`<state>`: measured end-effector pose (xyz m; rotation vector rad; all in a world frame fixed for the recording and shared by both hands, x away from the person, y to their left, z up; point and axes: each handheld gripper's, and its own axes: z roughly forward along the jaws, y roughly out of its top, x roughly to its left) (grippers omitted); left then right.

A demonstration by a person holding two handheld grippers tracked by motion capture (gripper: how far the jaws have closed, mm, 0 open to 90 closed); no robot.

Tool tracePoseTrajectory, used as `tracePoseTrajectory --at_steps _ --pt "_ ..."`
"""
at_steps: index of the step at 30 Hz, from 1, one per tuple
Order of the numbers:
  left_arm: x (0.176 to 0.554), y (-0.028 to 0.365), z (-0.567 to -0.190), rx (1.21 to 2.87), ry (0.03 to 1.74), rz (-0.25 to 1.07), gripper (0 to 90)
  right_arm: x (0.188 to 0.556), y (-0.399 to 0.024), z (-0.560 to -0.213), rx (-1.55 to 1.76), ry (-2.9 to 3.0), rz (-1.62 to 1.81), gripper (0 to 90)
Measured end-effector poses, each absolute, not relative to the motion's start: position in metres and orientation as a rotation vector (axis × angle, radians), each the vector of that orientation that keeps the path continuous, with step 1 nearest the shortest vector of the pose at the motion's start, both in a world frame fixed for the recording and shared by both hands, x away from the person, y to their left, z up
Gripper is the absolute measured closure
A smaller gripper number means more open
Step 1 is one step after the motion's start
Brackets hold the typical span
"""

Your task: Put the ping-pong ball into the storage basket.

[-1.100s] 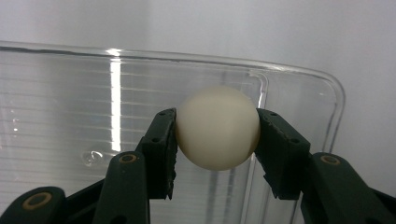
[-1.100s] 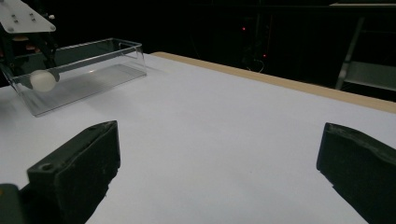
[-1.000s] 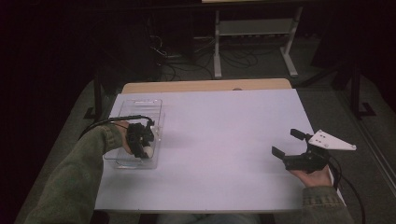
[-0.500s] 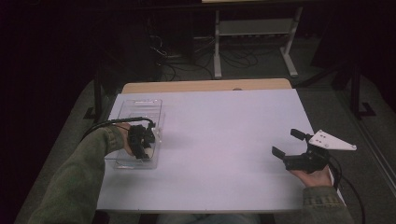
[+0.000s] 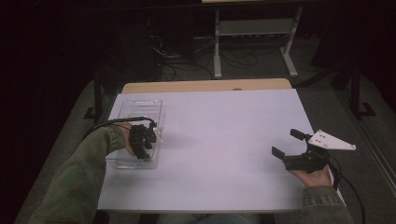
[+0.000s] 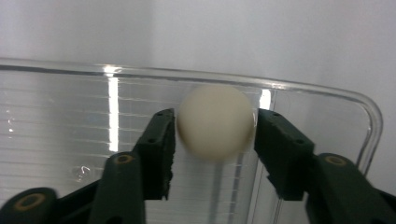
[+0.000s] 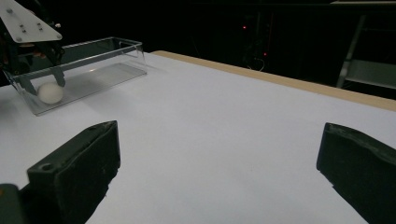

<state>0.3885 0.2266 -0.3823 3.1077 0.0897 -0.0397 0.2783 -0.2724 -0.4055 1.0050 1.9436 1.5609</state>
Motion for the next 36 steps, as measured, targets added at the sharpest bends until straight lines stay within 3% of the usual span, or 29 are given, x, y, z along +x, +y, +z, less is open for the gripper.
tracePoseTrajectory --at_steps 30,36 --pt "0.391 0.234 -0.358 3.087 0.230 0.159 13.8 0.278 -0.272 -0.405 0.999 1.946 1.557 0.0" --pt "0.392 0.236 -0.349 3.048 0.301 0.193 0.0 0.278 -0.271 -0.405 1.001 1.948 1.555 0.0"
